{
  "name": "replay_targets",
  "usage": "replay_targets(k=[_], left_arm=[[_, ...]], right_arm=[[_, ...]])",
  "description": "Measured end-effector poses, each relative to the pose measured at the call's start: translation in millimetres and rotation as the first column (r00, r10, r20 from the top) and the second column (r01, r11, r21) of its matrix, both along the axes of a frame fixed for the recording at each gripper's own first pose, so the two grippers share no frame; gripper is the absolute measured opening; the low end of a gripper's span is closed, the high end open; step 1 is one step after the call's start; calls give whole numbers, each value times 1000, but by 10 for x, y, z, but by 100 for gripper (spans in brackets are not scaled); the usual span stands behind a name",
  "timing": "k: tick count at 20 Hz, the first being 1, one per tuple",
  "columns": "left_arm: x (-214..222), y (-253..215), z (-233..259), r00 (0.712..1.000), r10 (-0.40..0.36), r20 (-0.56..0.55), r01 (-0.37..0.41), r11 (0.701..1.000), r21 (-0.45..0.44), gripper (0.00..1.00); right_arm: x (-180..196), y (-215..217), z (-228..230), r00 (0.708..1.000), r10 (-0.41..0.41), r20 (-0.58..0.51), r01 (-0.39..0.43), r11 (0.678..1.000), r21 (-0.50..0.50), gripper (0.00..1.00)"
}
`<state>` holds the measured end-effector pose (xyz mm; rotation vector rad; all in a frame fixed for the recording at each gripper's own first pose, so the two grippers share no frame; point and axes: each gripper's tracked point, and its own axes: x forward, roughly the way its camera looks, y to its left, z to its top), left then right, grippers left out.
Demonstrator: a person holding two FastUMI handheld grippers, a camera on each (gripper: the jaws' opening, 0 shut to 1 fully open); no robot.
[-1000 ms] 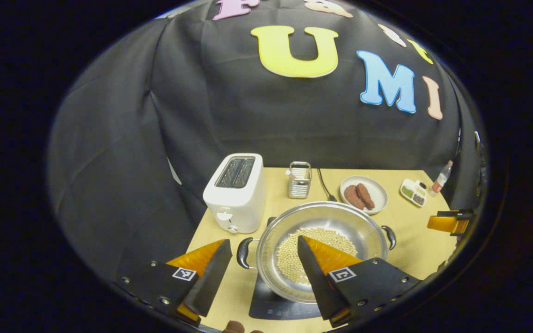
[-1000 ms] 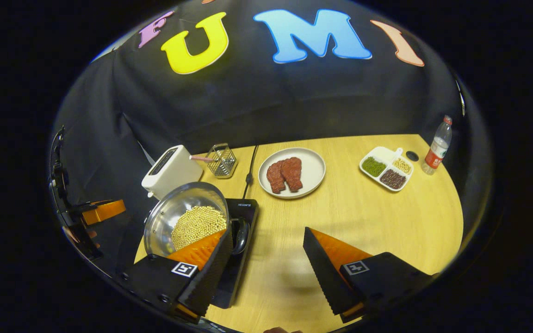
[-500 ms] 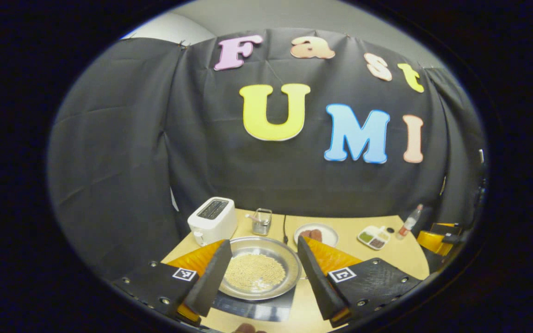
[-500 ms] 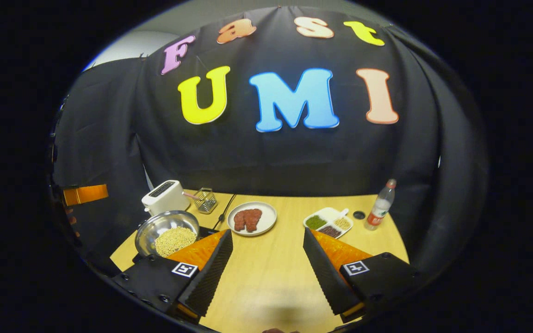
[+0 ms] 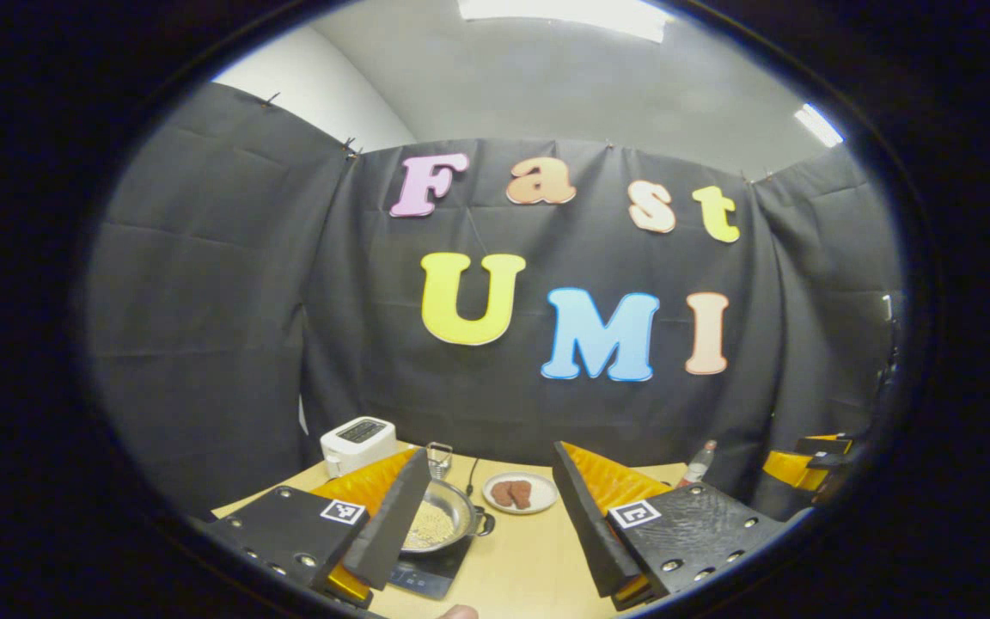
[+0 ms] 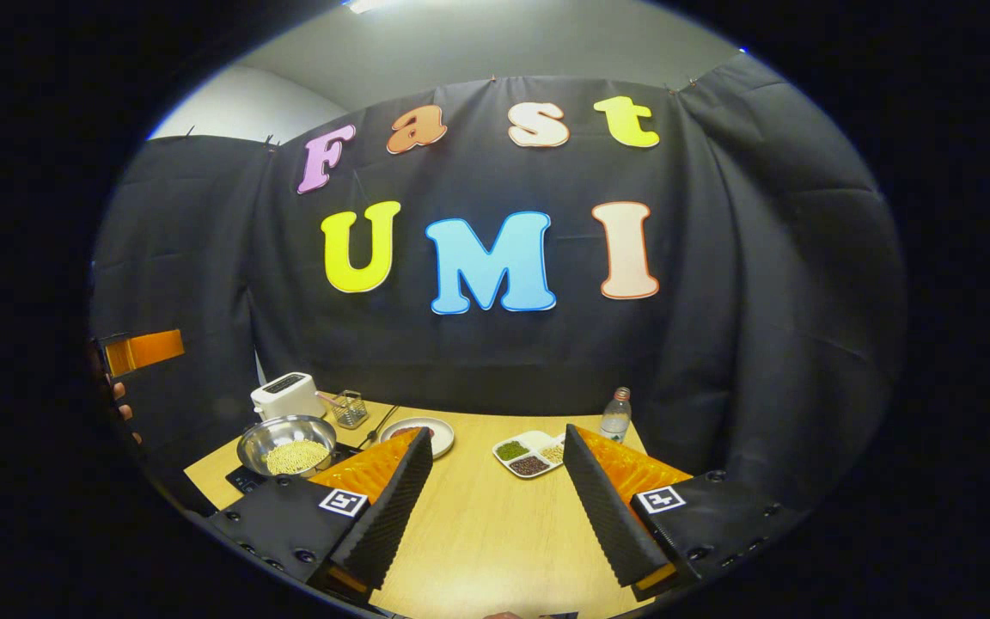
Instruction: First push the handle of the pot to place it horizontally, then grasp the pot with both hands and set it on the induction cooktop.
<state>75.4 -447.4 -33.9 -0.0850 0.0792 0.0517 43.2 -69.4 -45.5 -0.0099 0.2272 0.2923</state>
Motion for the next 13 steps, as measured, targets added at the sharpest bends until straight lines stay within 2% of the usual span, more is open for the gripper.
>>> replay_targets(k=[4, 9, 12, 13], left_arm=[[-302, 49, 97, 999, -32, 33, 32, 999, 3, 81], [-475, 330, 130, 997, -28, 75, 25, 999, 37, 81], [-557, 438, -20, 997, -38, 72, 34, 998, 49, 81], [-589, 468, -68, 997, -38, 63, 35, 998, 57, 87]], right_arm=[[-139, -381, 89, 991, -124, 43, 122, 992, 45, 98], [-404, -565, 79, 974, -207, 92, 200, 976, 83, 98], [-545, -430, -126, 973, -221, 62, 217, 974, 64, 98], [-578, -382, -170, 975, -216, 54, 213, 976, 53, 92]])
